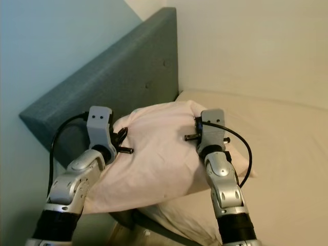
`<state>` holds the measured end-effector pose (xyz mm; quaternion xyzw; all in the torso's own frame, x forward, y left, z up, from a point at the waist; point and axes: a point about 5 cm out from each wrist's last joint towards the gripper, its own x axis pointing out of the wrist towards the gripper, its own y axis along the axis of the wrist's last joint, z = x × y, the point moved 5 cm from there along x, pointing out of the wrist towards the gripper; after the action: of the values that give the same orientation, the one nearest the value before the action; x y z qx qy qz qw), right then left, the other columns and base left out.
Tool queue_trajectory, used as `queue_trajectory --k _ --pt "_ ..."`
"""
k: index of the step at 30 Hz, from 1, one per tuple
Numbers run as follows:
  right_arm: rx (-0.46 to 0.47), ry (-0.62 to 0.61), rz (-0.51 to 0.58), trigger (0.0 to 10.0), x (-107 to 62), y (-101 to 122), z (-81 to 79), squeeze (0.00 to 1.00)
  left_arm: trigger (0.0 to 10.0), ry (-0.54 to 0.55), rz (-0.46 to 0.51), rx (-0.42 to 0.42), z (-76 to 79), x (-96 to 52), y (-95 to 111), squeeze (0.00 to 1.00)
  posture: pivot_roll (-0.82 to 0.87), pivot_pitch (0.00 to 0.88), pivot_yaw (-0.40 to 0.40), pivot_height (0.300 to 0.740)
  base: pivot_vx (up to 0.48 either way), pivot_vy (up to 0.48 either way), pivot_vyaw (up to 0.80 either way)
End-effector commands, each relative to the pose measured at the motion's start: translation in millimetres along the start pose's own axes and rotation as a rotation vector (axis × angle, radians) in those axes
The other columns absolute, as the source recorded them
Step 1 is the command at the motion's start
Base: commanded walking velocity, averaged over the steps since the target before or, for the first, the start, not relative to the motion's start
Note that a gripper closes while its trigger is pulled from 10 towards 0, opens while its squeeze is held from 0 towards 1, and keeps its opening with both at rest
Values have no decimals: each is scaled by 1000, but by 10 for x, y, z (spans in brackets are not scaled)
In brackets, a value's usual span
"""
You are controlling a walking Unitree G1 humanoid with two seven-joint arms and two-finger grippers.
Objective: Clean up the room
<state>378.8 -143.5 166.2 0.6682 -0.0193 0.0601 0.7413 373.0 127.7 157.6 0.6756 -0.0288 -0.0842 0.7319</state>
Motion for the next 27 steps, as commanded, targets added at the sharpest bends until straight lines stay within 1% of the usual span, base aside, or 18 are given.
queue_trajectory --k 1,6,10,16,18,19,21,27 --pt "9 -36 30 10000 3 74 83 0 10000 54 53 38 -155 -31 114 0 -90 63 64 740 0 0 0" --pt "21 -23 19 10000 11 58 48 0 10000 27 49 63 -125 -21 113 0 -91 58 69 740 0 0 0" --pt "15 -19 11 10000 16 47 33 0 10000 26 44 69 -129 -12 108 0 -95 55 70 740 0 0 0" --pt "9 -30 14 10000 53 52 42 0 10000 53 30 74 -168 12 81 0 -98 53 71 740 0 0 0" --pt "-7 -18 -2 10000 110 43 15 0 10000 67 35 78 -196 32 93 0 -101 50 73 740 0 0 0" --pt "-7 -18 -2 10000 110 43 15 0 10000 67 35 78 -196 32 93 0 -101 50 73 740 0 0 0" --pt "-4 -3 9 10000 154 86 -15 0 10000 77 39 82 -221 43 109 0 -99 48 69 730 0 0 0" --pt "1 11 11 10000 148 86 -60 0 10000 83 38 76 -229 30 94 0 -96 44 62 710 0 0 0"
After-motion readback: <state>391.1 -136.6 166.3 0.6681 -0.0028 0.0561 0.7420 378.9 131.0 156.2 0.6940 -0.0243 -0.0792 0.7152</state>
